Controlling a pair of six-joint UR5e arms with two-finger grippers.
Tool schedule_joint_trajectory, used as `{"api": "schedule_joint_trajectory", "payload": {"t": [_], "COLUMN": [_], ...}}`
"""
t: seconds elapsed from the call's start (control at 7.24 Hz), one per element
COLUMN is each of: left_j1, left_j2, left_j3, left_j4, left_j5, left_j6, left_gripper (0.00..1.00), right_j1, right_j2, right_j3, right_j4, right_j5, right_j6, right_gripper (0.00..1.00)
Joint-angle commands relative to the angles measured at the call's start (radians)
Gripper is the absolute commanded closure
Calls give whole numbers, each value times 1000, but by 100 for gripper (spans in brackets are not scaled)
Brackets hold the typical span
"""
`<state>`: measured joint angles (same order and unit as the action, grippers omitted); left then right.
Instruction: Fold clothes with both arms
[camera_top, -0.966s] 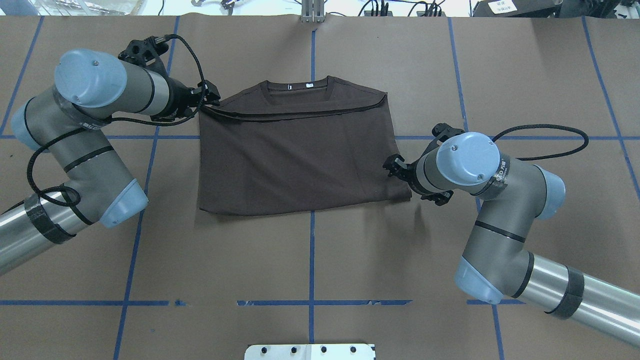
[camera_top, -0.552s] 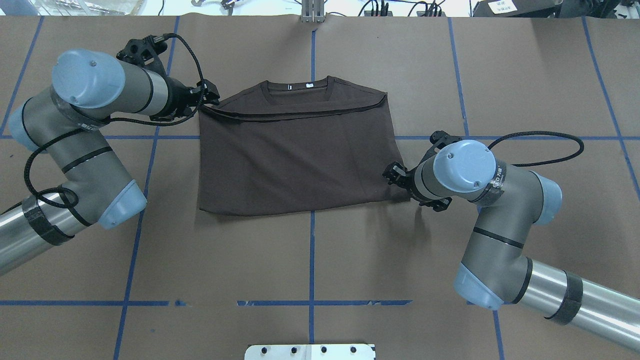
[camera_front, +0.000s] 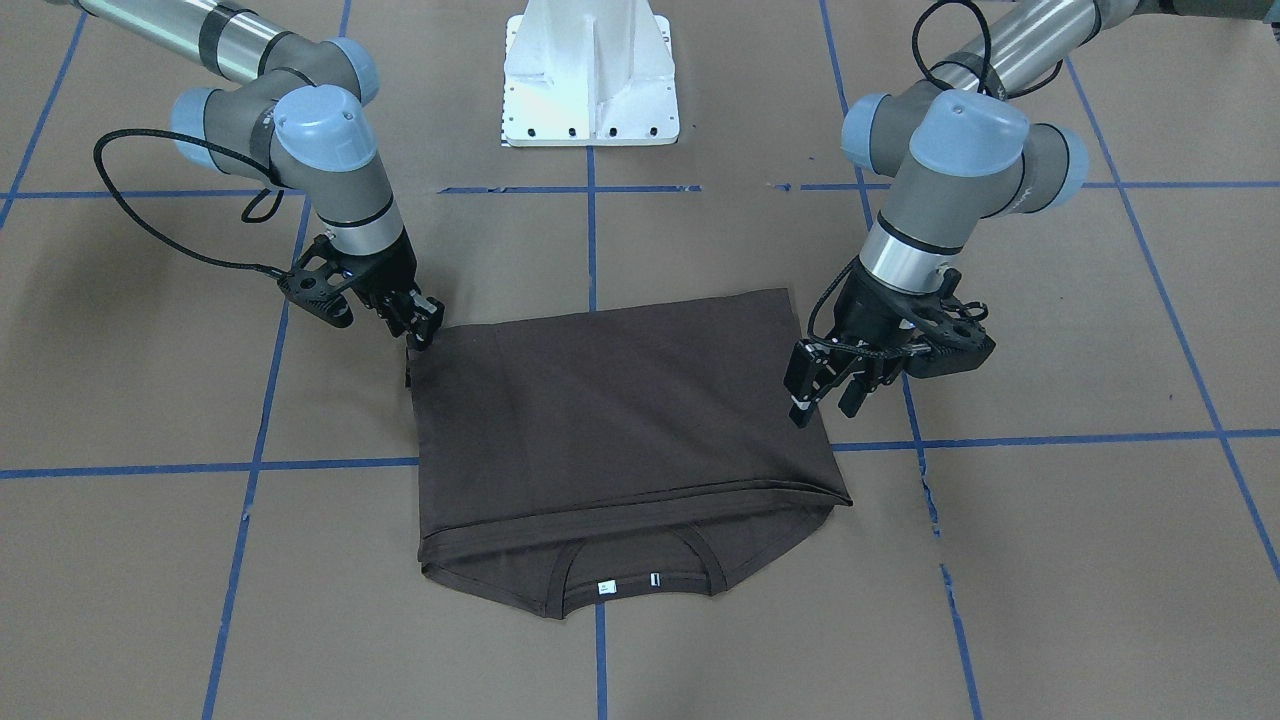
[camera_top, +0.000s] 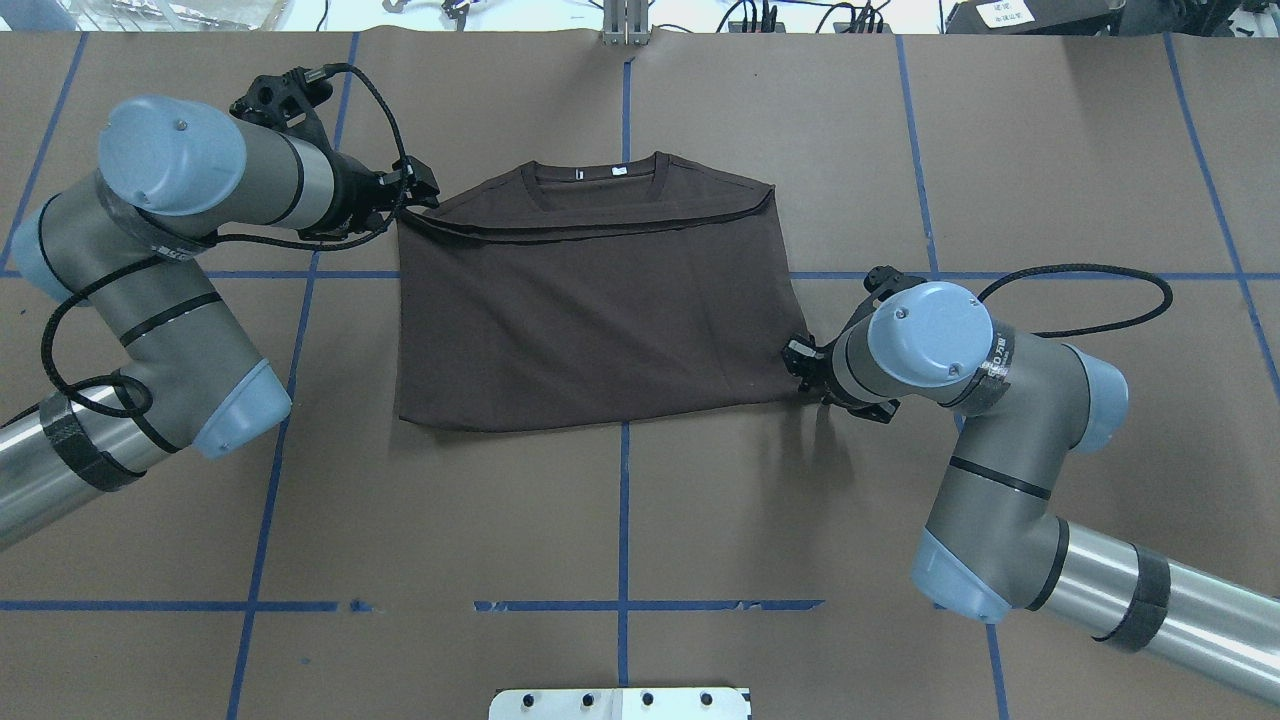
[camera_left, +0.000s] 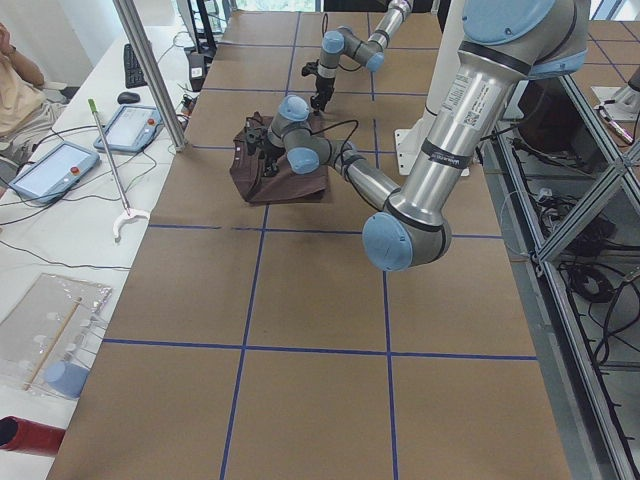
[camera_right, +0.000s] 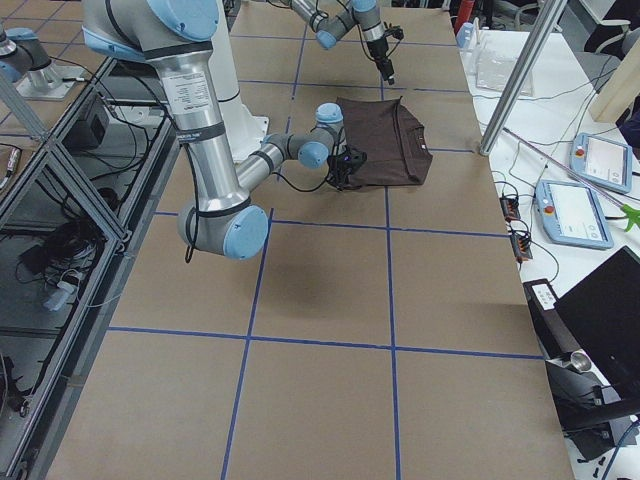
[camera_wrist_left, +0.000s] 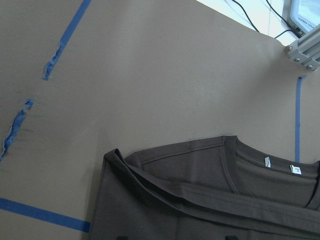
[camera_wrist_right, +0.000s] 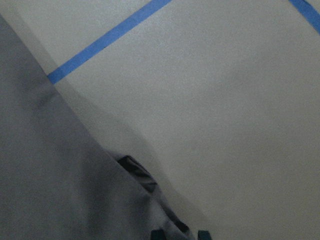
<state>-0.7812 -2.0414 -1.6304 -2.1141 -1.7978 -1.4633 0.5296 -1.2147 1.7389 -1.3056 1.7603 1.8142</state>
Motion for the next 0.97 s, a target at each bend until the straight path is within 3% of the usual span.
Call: {"api": "schedule_joint_trajectory", "payload": {"t": [0.0, 0.28, 0.55, 0.69, 0.83], "left_j1": [-3, -3, -3, -3, -3], "left_j2": [15, 36, 38, 38, 40], "left_j3": [-12, -28, -29, -29, -29], "left_j4": [0, 0, 0, 0, 0], "left_j5": [0, 0, 0, 0, 0], "left_j6": [0, 0, 0, 1, 1], "left_gripper": [28, 28, 28, 28, 28], "right_j1": [-2, 3, 6, 3, 15], "right_j2": [7, 15, -40, -39, -31], "right_j3": [1, 13, 102, 91, 62], "right_j4": [0, 3, 0, 0, 3], "right_j5": [2, 13, 14, 11, 8], "right_j6": [-1, -1, -1, 2, 2], "right_gripper": [100, 100, 100, 100, 82]}}
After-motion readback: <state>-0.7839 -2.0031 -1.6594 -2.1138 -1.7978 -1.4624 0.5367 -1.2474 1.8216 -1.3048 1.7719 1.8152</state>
